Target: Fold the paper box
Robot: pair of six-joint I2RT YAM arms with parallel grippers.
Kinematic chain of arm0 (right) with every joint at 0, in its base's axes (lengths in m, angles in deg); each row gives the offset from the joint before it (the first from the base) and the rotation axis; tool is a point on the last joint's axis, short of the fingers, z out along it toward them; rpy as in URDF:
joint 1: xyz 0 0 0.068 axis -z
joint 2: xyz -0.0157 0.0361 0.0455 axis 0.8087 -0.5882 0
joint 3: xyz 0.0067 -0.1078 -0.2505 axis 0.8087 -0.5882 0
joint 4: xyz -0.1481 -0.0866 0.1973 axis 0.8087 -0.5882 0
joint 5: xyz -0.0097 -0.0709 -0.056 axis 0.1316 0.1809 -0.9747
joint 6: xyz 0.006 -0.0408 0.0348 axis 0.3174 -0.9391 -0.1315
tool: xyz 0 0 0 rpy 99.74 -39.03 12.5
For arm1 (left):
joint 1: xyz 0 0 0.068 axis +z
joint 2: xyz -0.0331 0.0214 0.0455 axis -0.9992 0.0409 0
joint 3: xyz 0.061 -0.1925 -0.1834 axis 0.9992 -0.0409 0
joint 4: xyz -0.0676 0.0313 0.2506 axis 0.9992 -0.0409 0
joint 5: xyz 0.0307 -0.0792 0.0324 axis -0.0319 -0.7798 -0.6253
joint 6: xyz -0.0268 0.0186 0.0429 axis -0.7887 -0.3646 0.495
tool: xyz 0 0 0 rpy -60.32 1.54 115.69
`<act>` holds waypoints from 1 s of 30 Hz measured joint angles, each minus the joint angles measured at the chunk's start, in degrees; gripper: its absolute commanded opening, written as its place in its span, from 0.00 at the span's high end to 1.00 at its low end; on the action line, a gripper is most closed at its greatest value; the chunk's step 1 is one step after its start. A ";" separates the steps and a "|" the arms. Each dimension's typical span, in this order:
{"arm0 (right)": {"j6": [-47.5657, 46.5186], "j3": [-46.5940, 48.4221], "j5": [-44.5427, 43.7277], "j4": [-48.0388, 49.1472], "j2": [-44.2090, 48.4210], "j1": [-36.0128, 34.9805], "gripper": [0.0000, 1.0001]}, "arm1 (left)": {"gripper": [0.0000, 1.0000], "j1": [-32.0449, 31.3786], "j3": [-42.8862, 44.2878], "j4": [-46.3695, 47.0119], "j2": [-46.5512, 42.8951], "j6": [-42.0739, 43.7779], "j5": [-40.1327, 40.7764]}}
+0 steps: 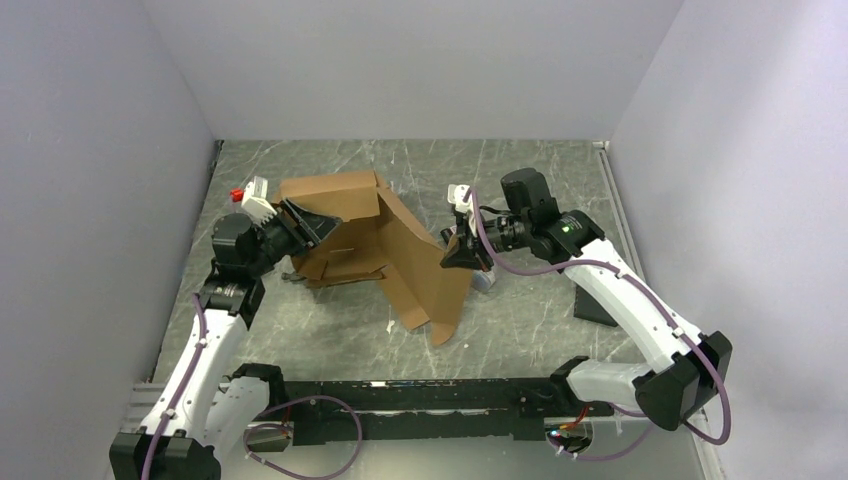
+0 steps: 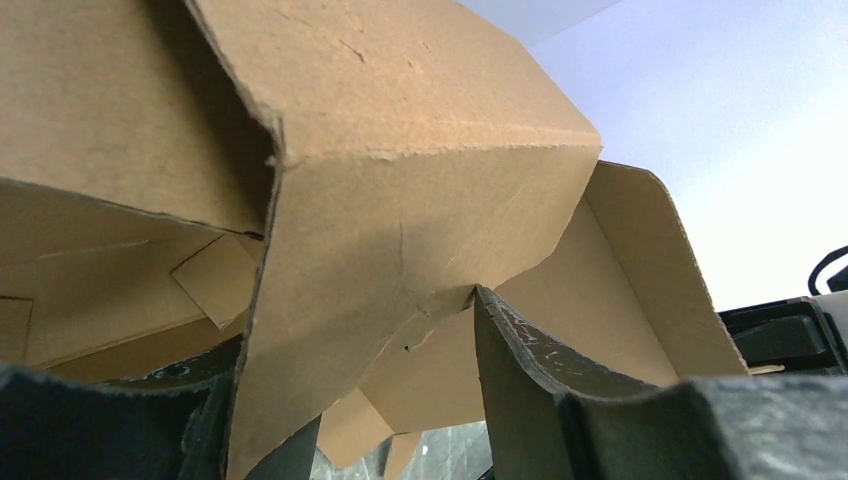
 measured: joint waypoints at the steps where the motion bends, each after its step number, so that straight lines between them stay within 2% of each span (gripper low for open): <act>1: 0.13 -0.28 0.04 0.31 0.02 0.07 1.00 | 0.43 0.00 0.00 0.00 -0.07 -0.02 0.00; 11: 1.07 -1.86 -0.15 1.92 -1.51 0.22 1.00 | 0.41 0.00 -0.02 -0.15 -0.11 0.02 -0.04; 17: 1.57 -1.81 -2.78 2.58 -1.55 0.20 1.00 | 0.15 0.00 -0.02 -2.19 -0.11 0.72 -0.22; 20: 1.90 -1.81 -4.59 3.30 -1.55 0.20 1.00 | 0.06 0.00 0.48 -5.79 -0.83 1.68 0.13; 30: 2.71 -1.84 -8.33 4.31 -1.49 0.20 1.00 | 0.05 0.00 9.05 -21.07 -10.21 8.33 5.01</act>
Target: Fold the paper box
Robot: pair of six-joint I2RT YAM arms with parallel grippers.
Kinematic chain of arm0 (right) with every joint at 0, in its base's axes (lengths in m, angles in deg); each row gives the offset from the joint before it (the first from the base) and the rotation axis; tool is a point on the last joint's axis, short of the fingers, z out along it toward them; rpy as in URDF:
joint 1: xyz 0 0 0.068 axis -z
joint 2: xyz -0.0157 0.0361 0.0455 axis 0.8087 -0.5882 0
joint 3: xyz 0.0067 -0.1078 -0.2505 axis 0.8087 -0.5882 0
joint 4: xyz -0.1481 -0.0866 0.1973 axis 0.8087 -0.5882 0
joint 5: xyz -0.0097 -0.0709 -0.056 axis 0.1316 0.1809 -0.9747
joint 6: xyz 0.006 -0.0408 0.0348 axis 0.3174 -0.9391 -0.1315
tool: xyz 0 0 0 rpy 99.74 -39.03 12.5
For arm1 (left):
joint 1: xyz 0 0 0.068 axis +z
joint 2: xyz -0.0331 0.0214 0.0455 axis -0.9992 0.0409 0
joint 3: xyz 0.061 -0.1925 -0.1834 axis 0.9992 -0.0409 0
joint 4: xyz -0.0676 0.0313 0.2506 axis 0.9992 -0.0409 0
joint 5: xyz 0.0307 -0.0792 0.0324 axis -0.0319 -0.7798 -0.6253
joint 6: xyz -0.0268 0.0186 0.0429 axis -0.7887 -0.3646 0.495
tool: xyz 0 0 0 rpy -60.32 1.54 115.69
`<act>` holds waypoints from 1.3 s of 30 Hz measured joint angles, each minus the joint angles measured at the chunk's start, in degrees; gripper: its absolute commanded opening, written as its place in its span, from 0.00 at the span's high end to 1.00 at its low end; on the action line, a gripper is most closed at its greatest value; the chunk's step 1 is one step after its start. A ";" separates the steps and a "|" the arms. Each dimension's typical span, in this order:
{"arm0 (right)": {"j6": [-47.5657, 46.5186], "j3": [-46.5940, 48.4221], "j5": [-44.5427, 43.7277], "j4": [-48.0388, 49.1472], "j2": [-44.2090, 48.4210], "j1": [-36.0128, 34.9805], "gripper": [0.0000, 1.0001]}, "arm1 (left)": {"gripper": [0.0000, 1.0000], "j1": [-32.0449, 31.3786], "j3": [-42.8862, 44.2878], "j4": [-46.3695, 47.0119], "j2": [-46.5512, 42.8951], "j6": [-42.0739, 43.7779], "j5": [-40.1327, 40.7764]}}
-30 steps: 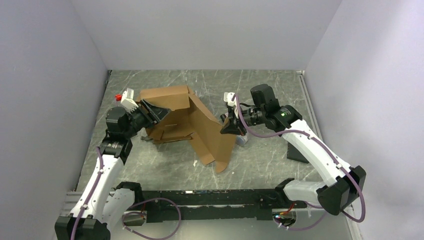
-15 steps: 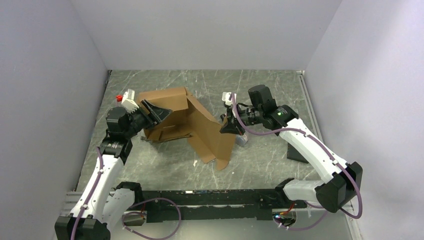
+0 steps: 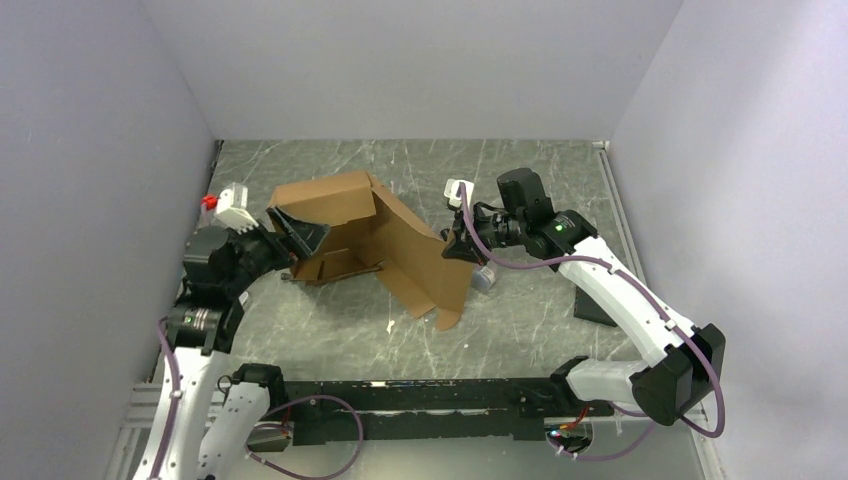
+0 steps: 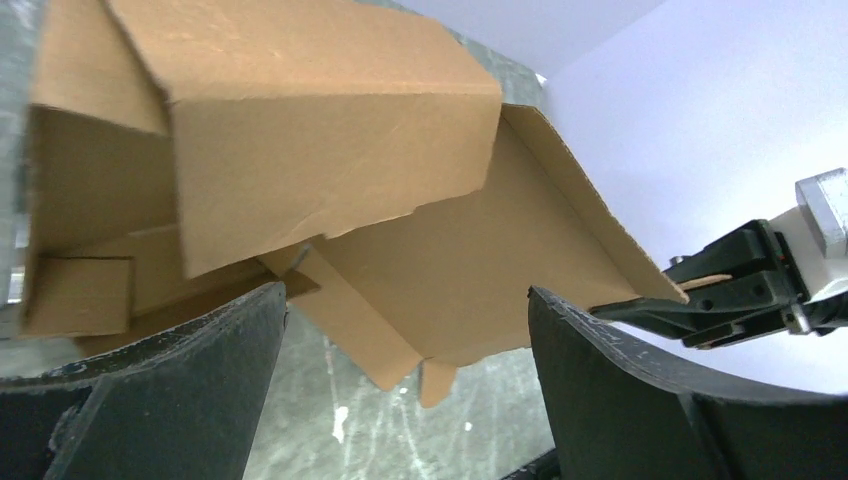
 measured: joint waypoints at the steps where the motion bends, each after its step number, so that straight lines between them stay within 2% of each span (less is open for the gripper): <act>1: 0.02 0.00 -0.09 0.02 0.00 0.00 1.00 | 0.05 0.00 1.03 -1.70 -1.29 0.90 1.31; 7: 0.33 -0.11 -0.13 0.39 0.00 0.00 1.00 | 0.04 -0.02 5.75 -9.94 -6.29 7.41 11.43; 11: 0.44 -0.13 -0.13 0.50 0.00 0.00 1.00 | 0.03 -0.02 5.75 -10.71 -5.81 12.20 15.63; 18: 0.52 -0.15 -0.11 0.59 0.00 0.00 1.00 | 0.03 -0.02 -2.49 -2.45 -2.73 20.65 17.09; 23: 0.59 -0.24 -0.09 0.76 0.00 0.00 1.00 | 0.06 0.00 -6.64 3.76 0.50 24.13 16.79; 32: 0.59 -0.48 -0.02 0.90 0.09 0.00 1.00 | 0.08 2.36 -9.11 14.21 2.01 27.69 12.57; 39: 0.57 -0.46 0.00 0.90 0.11 0.00 1.00 | 0.12 11.58 -9.33 19.98 3.54 25.18 -3.48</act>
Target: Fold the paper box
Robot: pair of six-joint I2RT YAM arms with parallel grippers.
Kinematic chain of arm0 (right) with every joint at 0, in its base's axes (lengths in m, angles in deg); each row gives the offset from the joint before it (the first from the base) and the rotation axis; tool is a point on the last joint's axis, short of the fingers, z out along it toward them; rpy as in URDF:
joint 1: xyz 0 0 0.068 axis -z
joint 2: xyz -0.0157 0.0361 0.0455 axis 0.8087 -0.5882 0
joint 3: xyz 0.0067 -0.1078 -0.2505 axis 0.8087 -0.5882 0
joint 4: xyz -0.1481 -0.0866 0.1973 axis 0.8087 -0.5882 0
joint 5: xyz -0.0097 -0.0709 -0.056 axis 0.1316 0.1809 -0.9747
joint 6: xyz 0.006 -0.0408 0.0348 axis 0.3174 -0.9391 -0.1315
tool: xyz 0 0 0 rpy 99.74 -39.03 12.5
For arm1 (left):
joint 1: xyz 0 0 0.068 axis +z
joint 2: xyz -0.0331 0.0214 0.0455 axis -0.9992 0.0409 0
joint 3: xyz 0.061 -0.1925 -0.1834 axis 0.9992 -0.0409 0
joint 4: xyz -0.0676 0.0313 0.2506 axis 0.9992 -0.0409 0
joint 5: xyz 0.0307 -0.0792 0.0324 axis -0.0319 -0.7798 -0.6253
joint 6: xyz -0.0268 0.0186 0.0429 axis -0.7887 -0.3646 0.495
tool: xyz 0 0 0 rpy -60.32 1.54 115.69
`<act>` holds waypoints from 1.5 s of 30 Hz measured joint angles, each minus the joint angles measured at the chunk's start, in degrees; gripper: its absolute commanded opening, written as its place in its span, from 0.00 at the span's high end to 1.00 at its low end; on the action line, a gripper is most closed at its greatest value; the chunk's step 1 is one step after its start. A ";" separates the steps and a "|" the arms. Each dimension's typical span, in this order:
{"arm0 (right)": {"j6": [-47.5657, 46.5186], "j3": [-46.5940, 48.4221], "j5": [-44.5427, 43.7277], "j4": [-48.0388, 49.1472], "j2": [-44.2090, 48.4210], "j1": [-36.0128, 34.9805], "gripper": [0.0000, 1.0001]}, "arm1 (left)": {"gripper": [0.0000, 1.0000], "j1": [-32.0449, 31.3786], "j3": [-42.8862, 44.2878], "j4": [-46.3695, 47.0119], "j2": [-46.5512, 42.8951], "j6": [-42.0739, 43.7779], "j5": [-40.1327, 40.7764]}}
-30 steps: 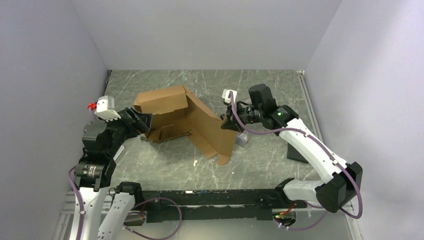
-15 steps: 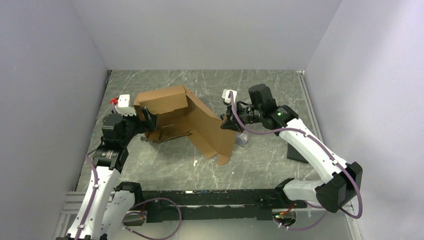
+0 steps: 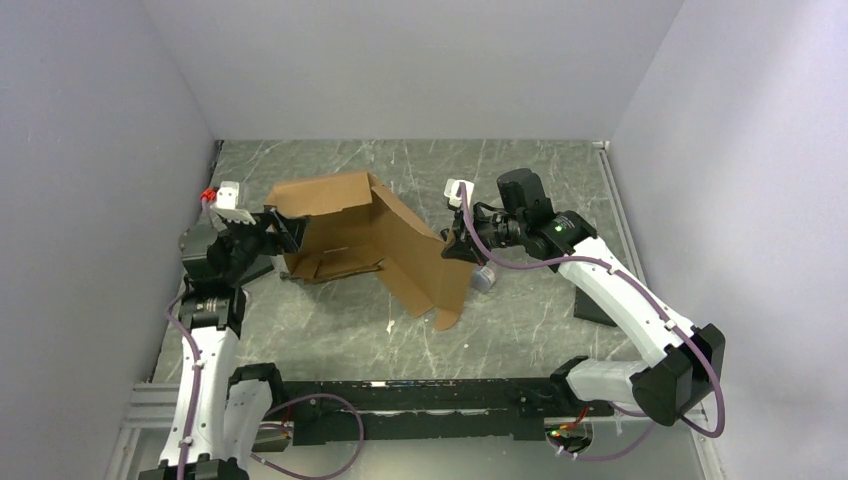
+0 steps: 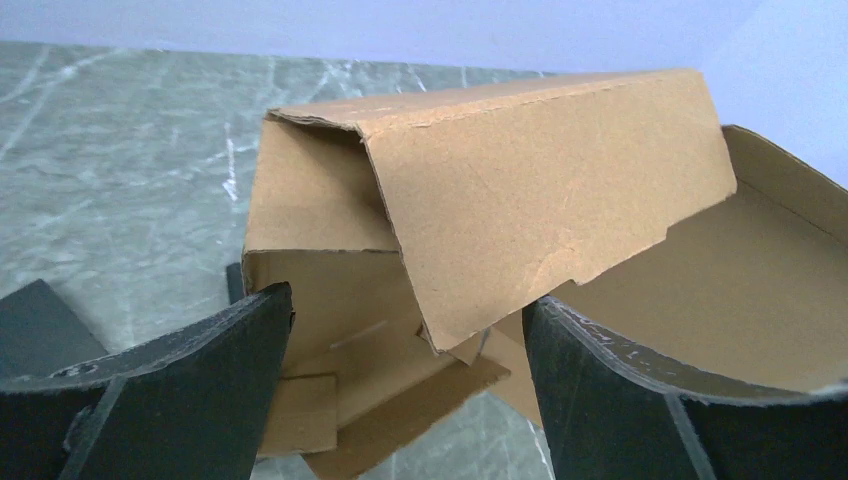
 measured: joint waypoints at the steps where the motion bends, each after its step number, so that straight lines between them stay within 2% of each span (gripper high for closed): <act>1: 0.02 -0.02 -0.02 0.00 0.00 0.00 1.00 | 0.12 0.81 0.00 -0.20 0.00 -0.37 -1.75; 6: 0.00 -0.02 0.00 0.00 0.00 0.00 1.00 | 0.12 1.97 2.08 -8.41 -0.04 -0.09 -6.71; 10: 0.02 -0.02 0.00 0.00 0.00 0.00 1.00 | 0.08 1.99 4.59 -16.72 -1.40 0.81 -7.06; 16: 0.02 -0.02 0.00 0.02 0.00 0.00 1.00 | 0.06 2.08 5.35 -21.84 -7.52 1.05 -5.51; 28: 0.04 -0.02 0.17 0.02 0.00 0.00 1.00 | 0.07 5.62 7.65 -17.07 3.08 -0.61 -6.47; 35: 0.07 -0.02 0.22 0.04 0.00 0.00 1.00 | 0.09 9.05 7.76 -15.06 4.46 -0.42 -10.27; 45: 0.07 -0.02 0.42 0.07 -0.02 0.00 1.00 | 0.17 9.31 8.66 -12.17 8.48 2.40 -15.63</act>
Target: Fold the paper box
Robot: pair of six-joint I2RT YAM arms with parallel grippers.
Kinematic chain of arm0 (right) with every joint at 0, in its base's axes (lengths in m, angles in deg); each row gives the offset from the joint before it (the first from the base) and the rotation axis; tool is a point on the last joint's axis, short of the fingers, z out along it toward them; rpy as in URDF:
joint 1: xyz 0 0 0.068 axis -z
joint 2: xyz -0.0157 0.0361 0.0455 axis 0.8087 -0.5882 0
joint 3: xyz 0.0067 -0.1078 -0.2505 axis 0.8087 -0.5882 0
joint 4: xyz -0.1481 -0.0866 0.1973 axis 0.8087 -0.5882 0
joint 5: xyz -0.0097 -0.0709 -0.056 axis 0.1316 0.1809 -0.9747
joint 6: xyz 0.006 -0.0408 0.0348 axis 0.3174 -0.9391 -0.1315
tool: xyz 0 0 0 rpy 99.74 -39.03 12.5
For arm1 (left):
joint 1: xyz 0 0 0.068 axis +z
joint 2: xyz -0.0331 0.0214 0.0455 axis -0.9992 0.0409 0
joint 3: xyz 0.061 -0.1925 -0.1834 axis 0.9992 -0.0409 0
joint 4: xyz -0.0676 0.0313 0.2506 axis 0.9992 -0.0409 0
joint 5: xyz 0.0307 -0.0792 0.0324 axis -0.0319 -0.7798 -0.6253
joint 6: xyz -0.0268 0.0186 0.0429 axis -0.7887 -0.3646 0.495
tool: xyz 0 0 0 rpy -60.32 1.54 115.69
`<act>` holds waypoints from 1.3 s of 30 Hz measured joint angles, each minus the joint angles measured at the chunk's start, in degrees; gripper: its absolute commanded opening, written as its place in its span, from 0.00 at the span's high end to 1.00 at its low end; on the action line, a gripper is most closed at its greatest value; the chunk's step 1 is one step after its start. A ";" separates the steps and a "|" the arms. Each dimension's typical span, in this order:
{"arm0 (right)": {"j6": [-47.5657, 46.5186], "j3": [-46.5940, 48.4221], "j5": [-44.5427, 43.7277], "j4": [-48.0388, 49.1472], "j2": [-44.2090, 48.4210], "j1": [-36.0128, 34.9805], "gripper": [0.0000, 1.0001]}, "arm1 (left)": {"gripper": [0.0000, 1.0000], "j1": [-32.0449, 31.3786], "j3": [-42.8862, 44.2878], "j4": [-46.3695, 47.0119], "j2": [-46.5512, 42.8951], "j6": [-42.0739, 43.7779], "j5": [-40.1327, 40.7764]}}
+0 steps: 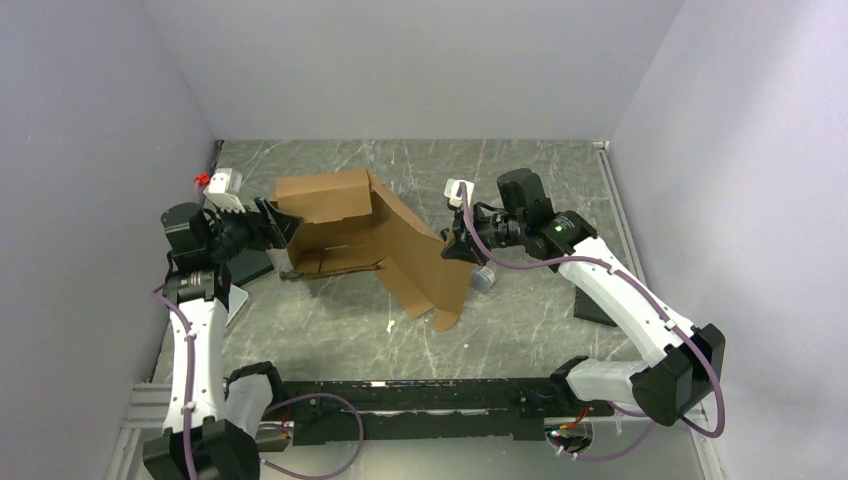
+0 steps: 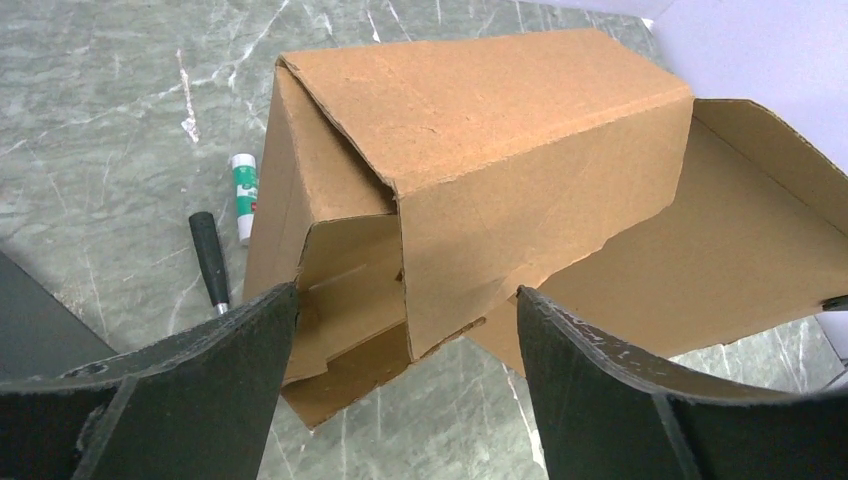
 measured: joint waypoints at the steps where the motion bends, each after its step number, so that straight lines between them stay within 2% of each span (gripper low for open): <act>1: 0.00 0.00 0.04 0.00 0.00 0.00 1.00 | 0.17 0.00 0.00 0.44 0.50 0.24 -0.37; 14: 0.79 1.31 2.71 -0.85 -0.63 -0.57 1.00 | 0.24 0.11 0.00 6.97 4.90 1.66 -0.94; 21: 3.93 4.74 -1.73 -1.86 -2.03 -5.68 1.00 | 0.27 0.11 -0.04 10.88 7.91 1.62 -0.92; 29: 7.45 6.58 -6.69 -0.13 -4.81 -8.37 1.00 | 0.28 0.11 -0.04 15.37 9.90 1.64 -0.87; 39: 7.13 10.05 -2.10 -1.11 -7.17 -8.90 1.00 | 0.30 0.09 -0.04 17.68 11.28 1.88 -0.11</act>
